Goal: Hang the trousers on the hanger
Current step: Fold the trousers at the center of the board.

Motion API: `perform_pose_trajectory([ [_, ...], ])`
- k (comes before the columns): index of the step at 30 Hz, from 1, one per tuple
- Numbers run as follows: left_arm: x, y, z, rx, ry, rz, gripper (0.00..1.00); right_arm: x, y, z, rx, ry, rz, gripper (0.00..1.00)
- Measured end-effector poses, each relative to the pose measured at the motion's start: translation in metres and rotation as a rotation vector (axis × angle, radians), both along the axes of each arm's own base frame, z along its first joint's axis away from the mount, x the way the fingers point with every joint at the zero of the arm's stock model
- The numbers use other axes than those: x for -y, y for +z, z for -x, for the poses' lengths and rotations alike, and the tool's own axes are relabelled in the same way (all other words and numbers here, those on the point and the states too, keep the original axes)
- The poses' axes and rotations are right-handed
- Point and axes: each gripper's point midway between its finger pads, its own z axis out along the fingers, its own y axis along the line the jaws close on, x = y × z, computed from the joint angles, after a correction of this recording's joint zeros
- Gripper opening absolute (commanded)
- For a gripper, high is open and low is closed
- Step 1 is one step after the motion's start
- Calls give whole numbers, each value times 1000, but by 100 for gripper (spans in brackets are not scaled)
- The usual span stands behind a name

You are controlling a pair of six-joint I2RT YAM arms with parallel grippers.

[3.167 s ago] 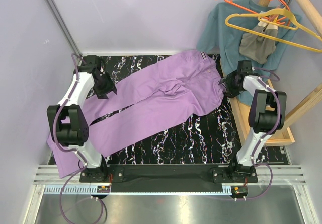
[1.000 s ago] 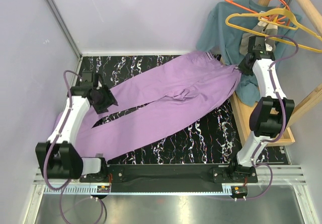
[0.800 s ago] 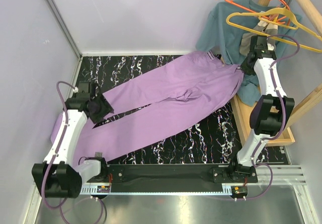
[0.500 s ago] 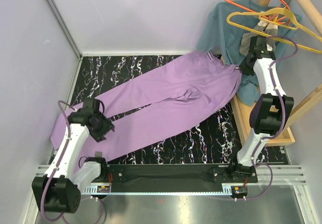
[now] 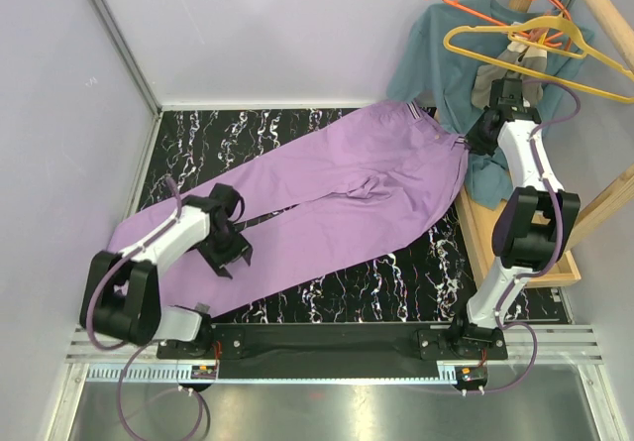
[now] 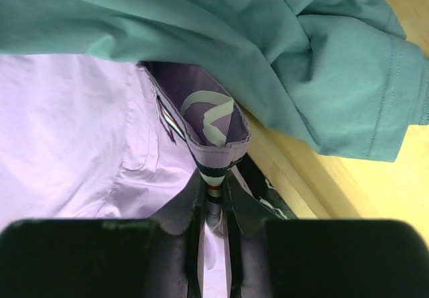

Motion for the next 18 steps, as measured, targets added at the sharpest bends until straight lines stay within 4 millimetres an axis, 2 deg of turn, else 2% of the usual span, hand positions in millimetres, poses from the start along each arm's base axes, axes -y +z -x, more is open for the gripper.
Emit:
perform_pose_trajectory([
  [4,8,-3,-30,-10,9,-3,60,-3,12,0,29,6,-11,8],
  [9,14,-26,-54,-96,1,-21,60,-4,15,0,39,8,-17,9],
  [14,14,-25,-78,-154,-30,-30,61,-4,15,1,36,9,-16,9],
  [18,14,-23,-117,-148,-48,-32,60,-4,20,1,38,9,-16,9],
])
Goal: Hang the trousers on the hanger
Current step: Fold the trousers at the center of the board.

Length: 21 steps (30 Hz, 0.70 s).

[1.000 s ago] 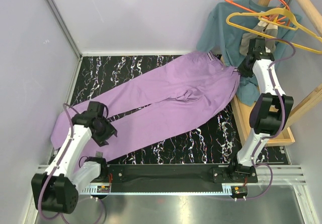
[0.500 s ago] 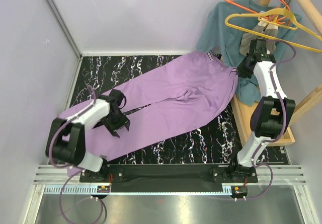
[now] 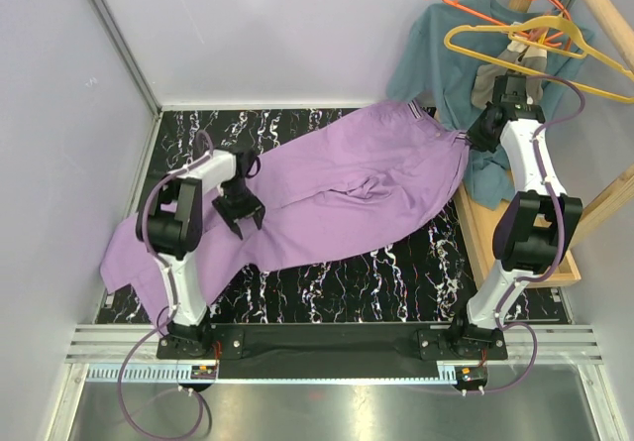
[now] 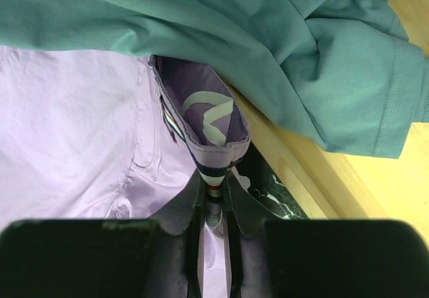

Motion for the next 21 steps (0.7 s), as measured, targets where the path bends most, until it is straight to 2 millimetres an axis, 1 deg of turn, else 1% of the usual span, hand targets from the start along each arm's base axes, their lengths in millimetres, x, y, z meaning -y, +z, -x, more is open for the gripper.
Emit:
perform_pose_trajectory([
  [2,-2,1,-22,27,-14,-16,60,0,3,-1,6,0,1,9],
  [3,-4,2,-37,54,-26,-33,61,0,4,-1,7,0,1,9],
  [6,-8,9,-66,126,-48,-71,61,0,6,-1,7,1,2,9],
  [8,-12,17,-71,155,-55,-93,63,0,8,0,5,2,2,9],
  [9,-15,23,-70,169,-55,-105,63,0,9,-1,7,2,3,9],
  [11,-21,35,-60,199,-52,-123,65,0,10,-1,10,2,3,9],
  [13,-29,58,-43,236,-44,-138,66,0,10,-1,9,2,2,9],
  [14,-32,71,-36,271,-33,-141,68,0,10,-1,10,2,2,10],
  [15,-34,85,-27,305,-18,-142,68,0,10,-1,10,2,2,10],
  [17,-40,107,-12,377,21,-139,67,0,10,-1,11,2,1,10],
  [18,-45,114,2,403,52,-135,67,-1,10,-1,11,4,-2,10],
  [19,-49,117,15,422,86,-131,67,-2,10,-2,13,6,-7,10],
  [21,-62,111,43,408,160,-133,65,-4,10,-2,14,11,-16,10],
])
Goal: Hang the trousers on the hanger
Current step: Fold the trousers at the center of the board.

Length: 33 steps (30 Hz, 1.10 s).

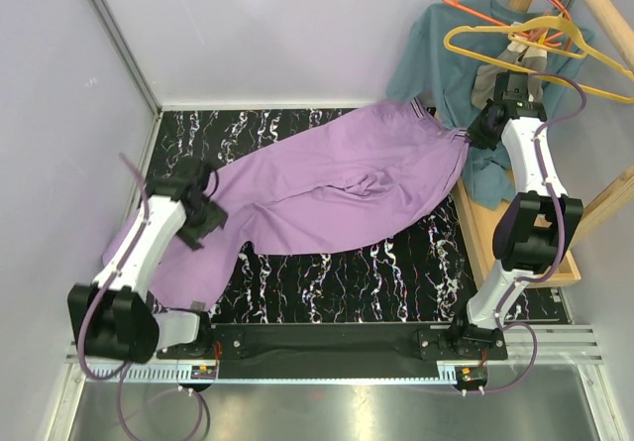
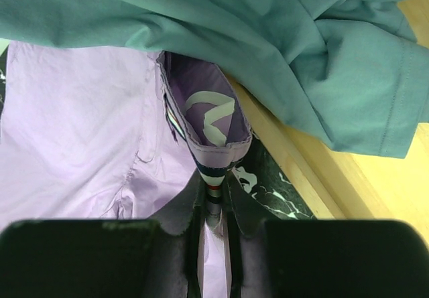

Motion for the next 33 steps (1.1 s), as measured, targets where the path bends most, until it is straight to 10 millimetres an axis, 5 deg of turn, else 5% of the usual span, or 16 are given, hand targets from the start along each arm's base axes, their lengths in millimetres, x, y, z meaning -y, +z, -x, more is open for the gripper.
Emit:
perform_pose_trajectory([
  [4,-29,-36,50,-96,198,27,65,-2,1,-1,7,5,-12,11],
  [8,-36,-61,76,-188,323,71,66,-4,2,-2,13,10,-22,11],
  [18,-4,-110,100,-324,441,230,60,-8,3,-4,21,23,-37,11],
  [26,0,-116,95,-285,499,261,59,-10,3,-5,27,29,-48,11],
  [31,3,-117,91,-289,515,279,47,-10,-2,-3,16,26,-52,11],
  [33,3,-117,86,-280,516,283,26,-10,-3,-3,15,26,-52,11],
])
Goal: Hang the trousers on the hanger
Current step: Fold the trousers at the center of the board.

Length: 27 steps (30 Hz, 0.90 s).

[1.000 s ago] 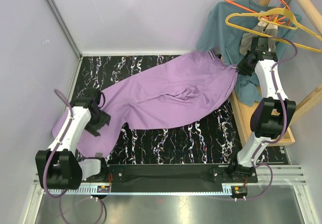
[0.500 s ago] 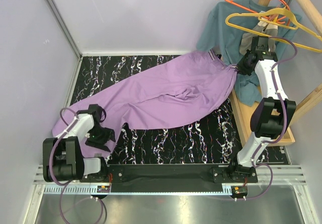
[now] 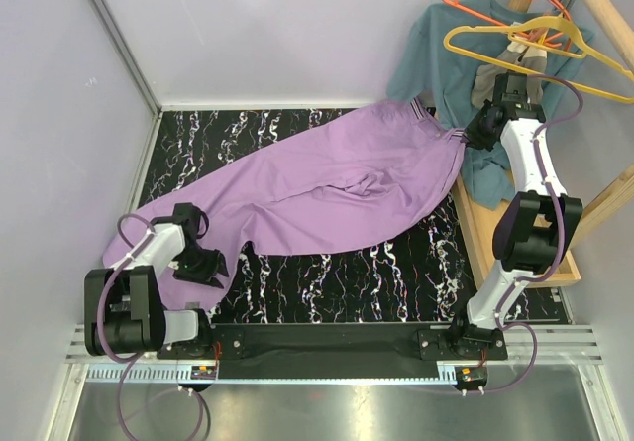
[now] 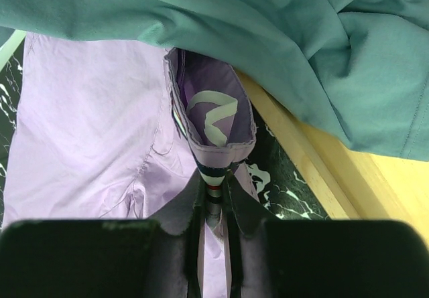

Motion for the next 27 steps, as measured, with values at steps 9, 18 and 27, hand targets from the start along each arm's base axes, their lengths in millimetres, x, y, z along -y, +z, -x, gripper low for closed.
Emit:
perform_pose_trajectory([
  [9,-4,1,-5,-8,-53,-4,0,1,0,1,-3,3,6,11],
  [18,-44,46,-37,85,-149,-208,0,3,-1,11,-47,0,22,11],
  [27,-97,146,-33,296,-110,-544,0,23,25,31,-114,-51,120,9],
])
